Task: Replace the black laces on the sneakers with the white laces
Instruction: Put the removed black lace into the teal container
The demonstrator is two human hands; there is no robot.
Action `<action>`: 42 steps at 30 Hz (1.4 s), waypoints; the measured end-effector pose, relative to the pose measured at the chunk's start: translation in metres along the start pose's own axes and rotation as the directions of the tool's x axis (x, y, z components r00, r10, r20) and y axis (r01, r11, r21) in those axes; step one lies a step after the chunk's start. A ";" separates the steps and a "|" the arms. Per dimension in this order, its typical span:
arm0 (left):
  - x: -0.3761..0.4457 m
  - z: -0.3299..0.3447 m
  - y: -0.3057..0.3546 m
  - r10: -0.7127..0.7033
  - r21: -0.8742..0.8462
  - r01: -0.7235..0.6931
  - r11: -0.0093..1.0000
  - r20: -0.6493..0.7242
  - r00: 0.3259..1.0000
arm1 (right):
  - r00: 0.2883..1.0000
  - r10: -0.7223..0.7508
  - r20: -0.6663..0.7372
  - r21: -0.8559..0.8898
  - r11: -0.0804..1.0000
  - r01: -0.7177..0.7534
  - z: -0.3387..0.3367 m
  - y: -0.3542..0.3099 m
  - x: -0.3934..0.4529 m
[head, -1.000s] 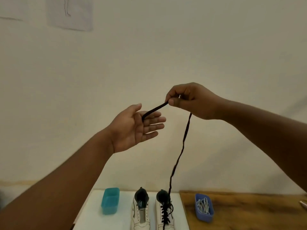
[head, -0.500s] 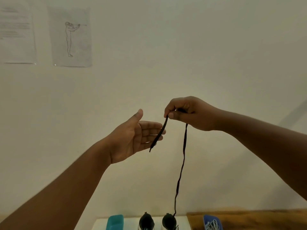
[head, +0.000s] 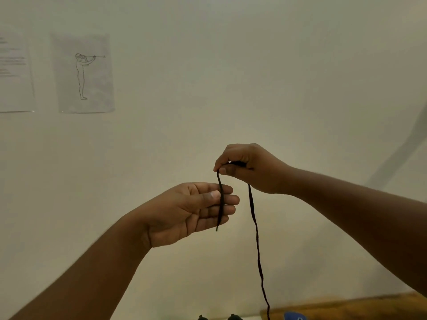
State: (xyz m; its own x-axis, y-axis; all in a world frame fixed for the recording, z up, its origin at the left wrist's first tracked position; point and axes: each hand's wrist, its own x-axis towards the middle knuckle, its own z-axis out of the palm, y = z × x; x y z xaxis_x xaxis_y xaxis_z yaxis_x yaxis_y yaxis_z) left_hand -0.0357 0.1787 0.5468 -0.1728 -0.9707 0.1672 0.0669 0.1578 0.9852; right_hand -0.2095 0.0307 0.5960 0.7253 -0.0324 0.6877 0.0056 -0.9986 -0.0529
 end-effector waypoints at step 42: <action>0.000 -0.013 -0.019 0.320 0.510 -0.249 0.824 -0.056 0.946 | 0.974 0.223 0.038 -0.179 0.960 -0.213 -0.009 -0.047 0.002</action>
State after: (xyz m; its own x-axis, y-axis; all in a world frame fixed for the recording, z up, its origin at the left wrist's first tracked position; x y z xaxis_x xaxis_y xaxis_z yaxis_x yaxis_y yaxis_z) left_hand -0.0239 0.1734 0.5275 -0.0874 -0.8776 0.4713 -0.4029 0.4639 0.7890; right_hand -0.2147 0.0770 0.6064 0.7340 -0.2531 0.6302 -0.2725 -0.9597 -0.0680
